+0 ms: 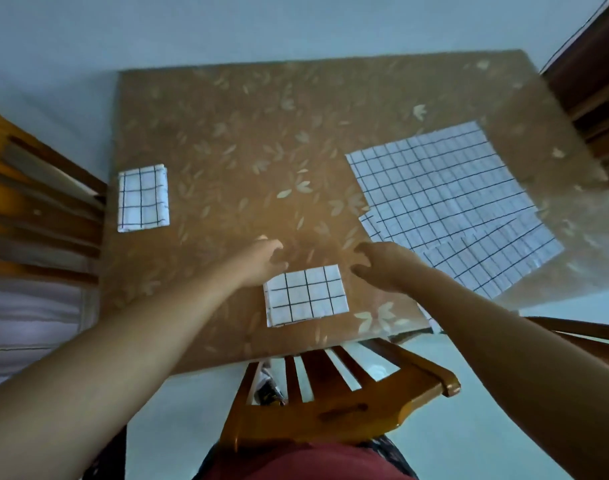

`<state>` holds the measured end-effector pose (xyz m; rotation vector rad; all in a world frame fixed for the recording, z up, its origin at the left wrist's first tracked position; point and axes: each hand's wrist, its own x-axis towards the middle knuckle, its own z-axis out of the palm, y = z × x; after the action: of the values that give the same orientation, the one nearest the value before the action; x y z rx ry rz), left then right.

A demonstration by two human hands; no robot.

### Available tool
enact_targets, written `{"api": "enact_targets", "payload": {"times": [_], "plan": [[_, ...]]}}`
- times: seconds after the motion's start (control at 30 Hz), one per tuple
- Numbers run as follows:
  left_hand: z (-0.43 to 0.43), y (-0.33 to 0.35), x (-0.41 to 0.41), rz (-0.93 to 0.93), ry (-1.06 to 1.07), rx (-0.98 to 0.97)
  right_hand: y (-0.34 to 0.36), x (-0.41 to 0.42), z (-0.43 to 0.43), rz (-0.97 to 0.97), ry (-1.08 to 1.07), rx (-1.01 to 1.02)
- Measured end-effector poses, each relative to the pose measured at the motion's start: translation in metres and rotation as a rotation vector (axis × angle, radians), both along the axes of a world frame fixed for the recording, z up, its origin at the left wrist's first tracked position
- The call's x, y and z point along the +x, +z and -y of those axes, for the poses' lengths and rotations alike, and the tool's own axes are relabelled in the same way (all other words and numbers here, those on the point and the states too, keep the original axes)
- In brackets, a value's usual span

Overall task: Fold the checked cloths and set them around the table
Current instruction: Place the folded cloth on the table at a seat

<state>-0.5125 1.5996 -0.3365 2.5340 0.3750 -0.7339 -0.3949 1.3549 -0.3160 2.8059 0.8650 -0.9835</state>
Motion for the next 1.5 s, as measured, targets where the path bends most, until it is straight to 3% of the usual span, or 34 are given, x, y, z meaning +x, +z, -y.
{"api": "enact_targets", "payload": {"times": [0.2,0.5,0.97,1.3,1.5], "plan": [[-0.001,0.063,0.031,0.082,-0.068,0.087,0.071,0.006,-0.009,0.068,-0.043,0.073],[0.029,0.076,0.058,0.081,-0.213,0.148,0.090,0.010,0.034,0.097,-0.178,0.076],[0.156,0.010,0.113,-0.044,-0.314,0.092,-0.004,0.048,0.180,0.000,-0.273,-0.052],[0.241,-0.069,0.146,-0.184,-0.317,0.040,-0.079,0.085,0.240,-0.065,-0.183,-0.072],[0.263,-0.090,0.164,-0.151,-0.409,0.220,-0.106,0.110,0.227,-0.072,-0.073,-0.035]]}}
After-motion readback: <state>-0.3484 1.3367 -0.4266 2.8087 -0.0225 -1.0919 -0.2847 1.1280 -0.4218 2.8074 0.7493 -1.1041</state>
